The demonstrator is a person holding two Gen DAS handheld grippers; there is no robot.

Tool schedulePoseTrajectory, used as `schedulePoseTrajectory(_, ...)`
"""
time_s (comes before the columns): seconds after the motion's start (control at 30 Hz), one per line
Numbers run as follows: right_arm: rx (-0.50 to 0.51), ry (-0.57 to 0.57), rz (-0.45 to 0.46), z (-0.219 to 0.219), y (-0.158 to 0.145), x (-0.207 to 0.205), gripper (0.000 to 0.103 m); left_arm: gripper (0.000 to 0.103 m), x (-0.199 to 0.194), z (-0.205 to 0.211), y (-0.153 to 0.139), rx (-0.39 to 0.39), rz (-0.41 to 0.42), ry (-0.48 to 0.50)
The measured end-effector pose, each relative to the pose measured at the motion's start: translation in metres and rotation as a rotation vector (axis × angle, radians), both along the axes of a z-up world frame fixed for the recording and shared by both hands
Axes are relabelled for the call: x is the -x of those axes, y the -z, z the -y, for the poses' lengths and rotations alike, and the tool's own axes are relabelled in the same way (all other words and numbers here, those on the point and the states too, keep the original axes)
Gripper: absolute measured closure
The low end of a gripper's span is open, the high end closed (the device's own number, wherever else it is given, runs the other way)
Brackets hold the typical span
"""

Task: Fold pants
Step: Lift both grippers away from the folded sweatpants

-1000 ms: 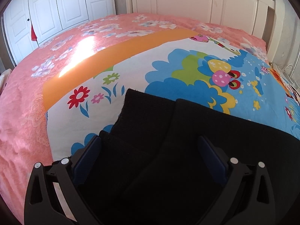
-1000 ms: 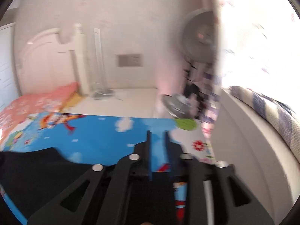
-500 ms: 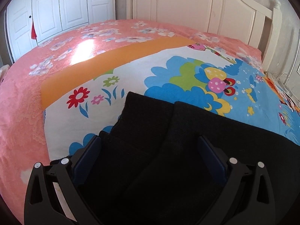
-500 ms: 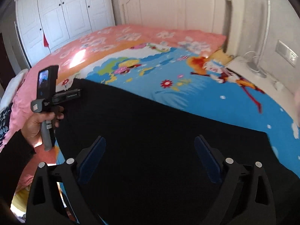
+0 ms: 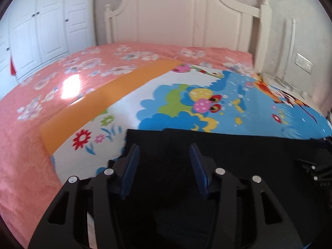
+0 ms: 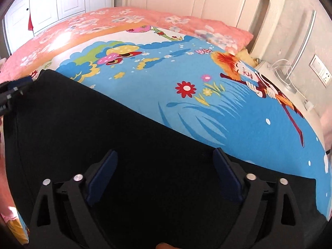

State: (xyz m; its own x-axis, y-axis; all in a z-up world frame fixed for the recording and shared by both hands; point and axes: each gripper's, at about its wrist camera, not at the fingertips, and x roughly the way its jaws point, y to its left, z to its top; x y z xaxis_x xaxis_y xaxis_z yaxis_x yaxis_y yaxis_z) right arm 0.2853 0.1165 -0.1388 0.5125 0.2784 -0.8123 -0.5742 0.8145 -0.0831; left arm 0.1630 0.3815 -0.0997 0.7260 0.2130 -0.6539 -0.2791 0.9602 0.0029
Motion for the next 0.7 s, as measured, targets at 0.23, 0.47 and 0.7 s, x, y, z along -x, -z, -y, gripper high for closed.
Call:
schedulePoseTrajectory(0.23, -0.024, -0.015, -0.022, 0.002, 0.0, -0.002, 0.004, 0.022, -0.043, -0.035, 0.038, 0.099, -0.176, -0.094)
schedulePoseTrajectory(0.47, -0.035, -0.028, -0.02, 0.003, -0.001, -0.001, 0.017, 0.027, 0.012, -0.03, -0.003, 0.106, -0.019, -0.209)
schedulePoseTrajectory(0.7, -0.013, -0.04, 0.132, -0.001, -0.015, 0.021, 0.096, 0.032, 0.088, -0.009, 0.01, 0.177, 0.033, -0.318)
